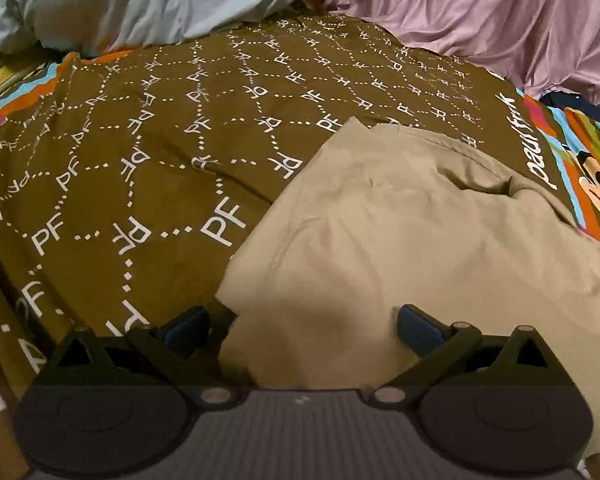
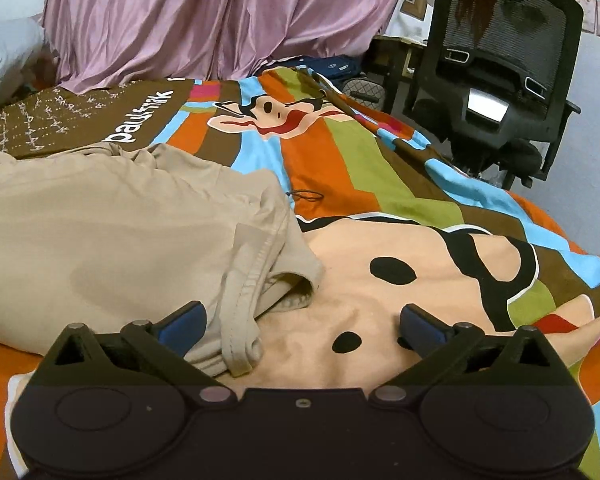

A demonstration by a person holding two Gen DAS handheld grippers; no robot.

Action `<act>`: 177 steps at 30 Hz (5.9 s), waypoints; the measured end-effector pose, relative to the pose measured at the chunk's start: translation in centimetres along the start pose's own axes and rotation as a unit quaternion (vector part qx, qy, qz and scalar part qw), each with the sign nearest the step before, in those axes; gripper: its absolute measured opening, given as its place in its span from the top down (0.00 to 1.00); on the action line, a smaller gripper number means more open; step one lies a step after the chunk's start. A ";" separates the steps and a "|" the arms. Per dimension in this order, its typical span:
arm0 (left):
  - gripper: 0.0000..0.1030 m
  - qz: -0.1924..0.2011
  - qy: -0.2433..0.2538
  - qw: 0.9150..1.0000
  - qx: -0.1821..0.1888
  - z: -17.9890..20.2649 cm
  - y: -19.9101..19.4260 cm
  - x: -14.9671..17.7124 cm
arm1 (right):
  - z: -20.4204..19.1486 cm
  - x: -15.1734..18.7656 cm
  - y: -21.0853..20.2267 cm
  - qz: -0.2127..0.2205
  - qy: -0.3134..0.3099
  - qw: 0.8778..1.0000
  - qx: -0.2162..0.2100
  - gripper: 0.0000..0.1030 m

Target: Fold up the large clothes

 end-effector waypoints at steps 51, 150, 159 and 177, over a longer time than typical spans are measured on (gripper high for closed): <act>0.00 0.046 0.082 0.995 0.038 8.9 -2.4 -0.8 | -6.5 -2.4 -1.7 0.012 -0.009 0.996 -0.084 0.01; 0.01 0.051 -0.085 0.977 0.189 3.5 -2.3 4.0 | -23.9 0.0 -4.8 0.020 -0.120 0.972 -0.203 0.49; 0.01 0.040 -0.138 0.977 0.159 1.7 -1.0 3.3 | -23.1 2.4 -2.6 0.007 -0.100 0.975 -0.196 0.39; 0.01 0.037 -0.136 0.978 0.156 1.6 -0.2 3.3 | -22.6 2.5 -2.3 -0.001 -0.088 0.976 -0.199 0.35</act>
Point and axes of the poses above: each gripper's, at about its wrist camera, not at the fingertips, and y roughly the way its jaws point, z to its right, x to its underside, the point moved 10 cm from there along y, roughly the way its jaws point, and after that the axes turned 13 degrees about y, right-handed, at the moved point
